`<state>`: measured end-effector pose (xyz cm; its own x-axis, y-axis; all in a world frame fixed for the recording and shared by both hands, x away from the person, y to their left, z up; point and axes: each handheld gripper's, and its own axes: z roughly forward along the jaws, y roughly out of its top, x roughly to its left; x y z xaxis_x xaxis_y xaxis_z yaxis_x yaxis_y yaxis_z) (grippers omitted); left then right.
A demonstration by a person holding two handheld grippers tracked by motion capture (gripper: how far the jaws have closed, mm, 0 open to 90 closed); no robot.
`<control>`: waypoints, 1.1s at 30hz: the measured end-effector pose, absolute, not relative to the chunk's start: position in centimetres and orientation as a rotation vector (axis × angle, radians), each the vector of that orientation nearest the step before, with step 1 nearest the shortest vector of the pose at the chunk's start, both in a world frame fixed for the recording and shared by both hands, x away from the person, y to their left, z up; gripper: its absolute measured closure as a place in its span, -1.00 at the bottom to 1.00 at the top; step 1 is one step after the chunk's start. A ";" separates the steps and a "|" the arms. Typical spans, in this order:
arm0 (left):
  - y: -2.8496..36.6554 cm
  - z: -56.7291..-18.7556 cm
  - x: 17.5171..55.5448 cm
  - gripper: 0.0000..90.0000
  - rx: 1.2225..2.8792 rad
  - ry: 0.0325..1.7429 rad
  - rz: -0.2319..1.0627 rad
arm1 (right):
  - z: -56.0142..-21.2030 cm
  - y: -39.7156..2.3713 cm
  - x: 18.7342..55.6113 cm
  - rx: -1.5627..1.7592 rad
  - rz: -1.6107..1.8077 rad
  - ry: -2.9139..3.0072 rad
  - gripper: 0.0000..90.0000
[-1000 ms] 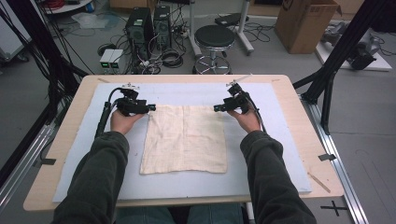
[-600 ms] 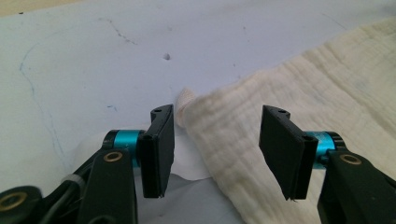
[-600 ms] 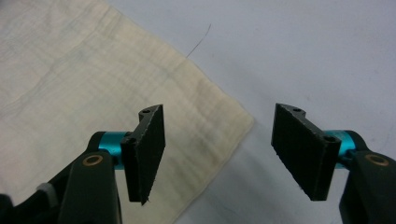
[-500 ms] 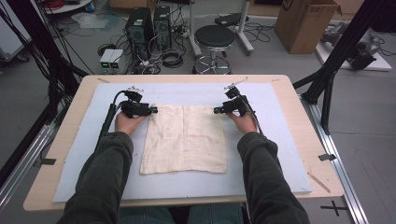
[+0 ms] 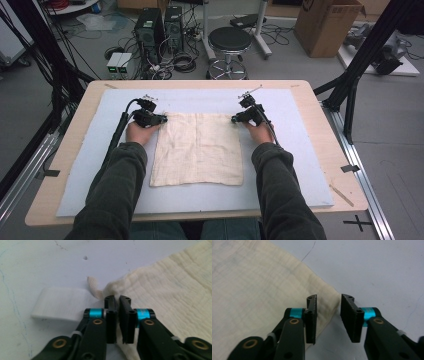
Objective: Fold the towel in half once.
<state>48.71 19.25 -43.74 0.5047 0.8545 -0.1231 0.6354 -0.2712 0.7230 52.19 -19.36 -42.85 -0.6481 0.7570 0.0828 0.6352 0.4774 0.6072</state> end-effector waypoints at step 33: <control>20.6 -41.4 45.7 0.94 1.957 1.111 0.385 | -40.1 -20.9 50.3 1.104 1.151 2.566 0.95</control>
